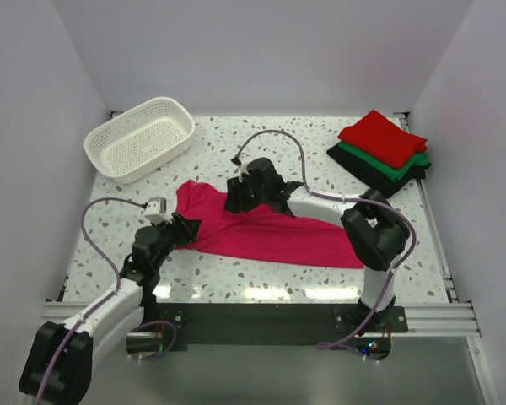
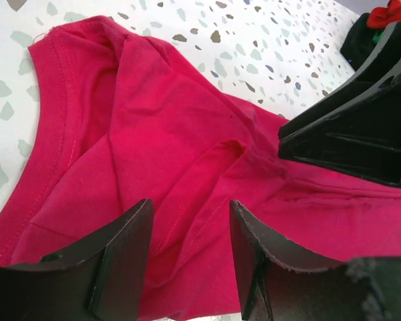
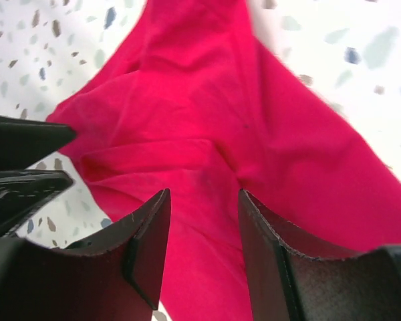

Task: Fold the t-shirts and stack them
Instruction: Fold the tshirt

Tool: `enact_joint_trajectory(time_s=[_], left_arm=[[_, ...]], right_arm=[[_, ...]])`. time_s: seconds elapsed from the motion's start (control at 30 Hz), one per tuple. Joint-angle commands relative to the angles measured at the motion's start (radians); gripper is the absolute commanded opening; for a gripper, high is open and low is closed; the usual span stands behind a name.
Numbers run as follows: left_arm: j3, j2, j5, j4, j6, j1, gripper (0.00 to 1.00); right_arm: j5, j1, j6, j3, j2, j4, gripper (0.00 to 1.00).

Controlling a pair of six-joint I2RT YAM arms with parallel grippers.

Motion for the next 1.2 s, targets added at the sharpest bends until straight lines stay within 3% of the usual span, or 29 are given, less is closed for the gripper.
enact_joint_trajectory(time_s=[0.0,0.27,0.97,1.07,1.17], left_arm=[[0.003,0.03,-0.029,0.1,0.02,-0.001,0.54],[0.001,-0.034,-0.104,0.035,0.046,-0.002,0.59],[-0.01,-0.049,-0.104,0.034,0.052,-0.001,0.6],[-0.011,-0.048,-0.106,0.035,0.052,0.001,0.61],[-0.011,-0.045,-0.107,0.037,0.054,-0.001,0.61]], right_arm=[[-0.074,0.024,-0.036,0.067,0.044,0.079,0.49],[-0.076,0.046,-0.056,0.156,0.166,0.062,0.49],[0.083,0.08,-0.148,0.208,0.219,-0.01,0.44],[0.1,0.083,-0.157,0.208,0.219,-0.021,0.35],[0.105,0.084,-0.157,0.204,0.21,-0.024,0.13]])
